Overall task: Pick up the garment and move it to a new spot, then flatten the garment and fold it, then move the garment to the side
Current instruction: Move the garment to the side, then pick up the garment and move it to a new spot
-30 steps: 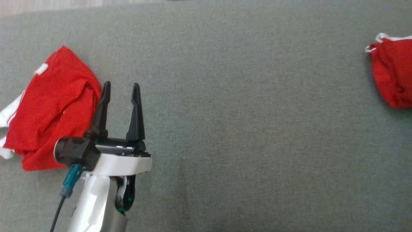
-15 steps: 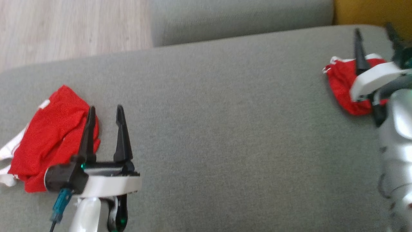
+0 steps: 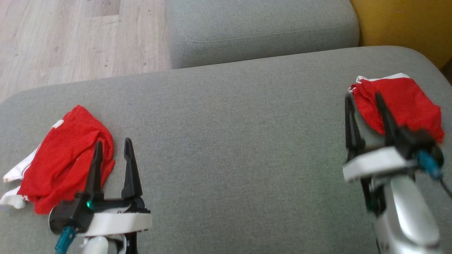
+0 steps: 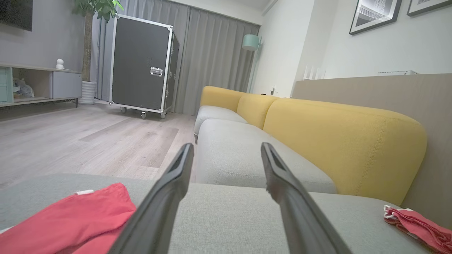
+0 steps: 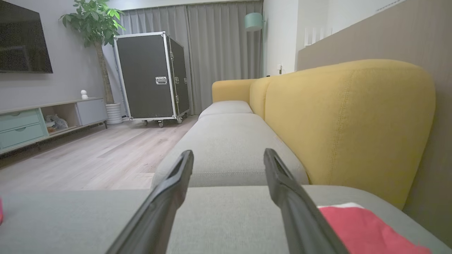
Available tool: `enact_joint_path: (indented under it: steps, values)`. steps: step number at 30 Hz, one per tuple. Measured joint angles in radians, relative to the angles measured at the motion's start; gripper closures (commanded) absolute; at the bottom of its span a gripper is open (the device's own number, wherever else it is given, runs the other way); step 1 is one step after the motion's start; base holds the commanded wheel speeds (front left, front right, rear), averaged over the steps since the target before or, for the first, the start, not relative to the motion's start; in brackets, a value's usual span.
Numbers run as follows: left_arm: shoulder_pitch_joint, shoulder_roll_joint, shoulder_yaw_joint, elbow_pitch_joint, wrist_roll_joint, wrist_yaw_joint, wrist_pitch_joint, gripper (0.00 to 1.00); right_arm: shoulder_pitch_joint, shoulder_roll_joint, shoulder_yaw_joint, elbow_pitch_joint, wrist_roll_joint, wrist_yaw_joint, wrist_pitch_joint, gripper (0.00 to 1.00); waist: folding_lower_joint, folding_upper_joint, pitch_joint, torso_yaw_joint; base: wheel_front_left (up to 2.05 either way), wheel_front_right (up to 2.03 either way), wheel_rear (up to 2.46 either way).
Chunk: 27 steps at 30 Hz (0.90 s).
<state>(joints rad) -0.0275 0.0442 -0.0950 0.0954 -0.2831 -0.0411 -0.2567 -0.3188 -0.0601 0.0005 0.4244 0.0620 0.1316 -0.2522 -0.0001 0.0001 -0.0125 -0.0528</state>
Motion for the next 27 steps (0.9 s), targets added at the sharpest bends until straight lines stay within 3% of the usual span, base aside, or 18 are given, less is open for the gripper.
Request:
enact_joint_path:
  steps: [4,8,27]
  values:
    - [0.017,0.000,0.004,0.005,-0.009,0.000,0.000,0.00,0.148,0.001,0.021,-0.055,0.097,0.000,0.000,0.00,0.0000,0.0000,0.001,-0.003,0.00,0.00,0.00]
    - [0.017,0.000,0.008,0.016,-0.009,-0.003,0.000,0.00,0.235,0.006,0.051,-0.062,0.116,0.000,0.000,0.00,0.0000,0.0000,0.005,-0.011,0.00,0.00,0.00]
    - [0.017,0.000,0.007,0.031,-0.004,-0.003,0.000,0.00,0.245,0.011,0.055,-0.113,0.121,0.000,0.000,0.00,0.0001,0.0000,0.016,-0.003,0.00,0.00,0.00]
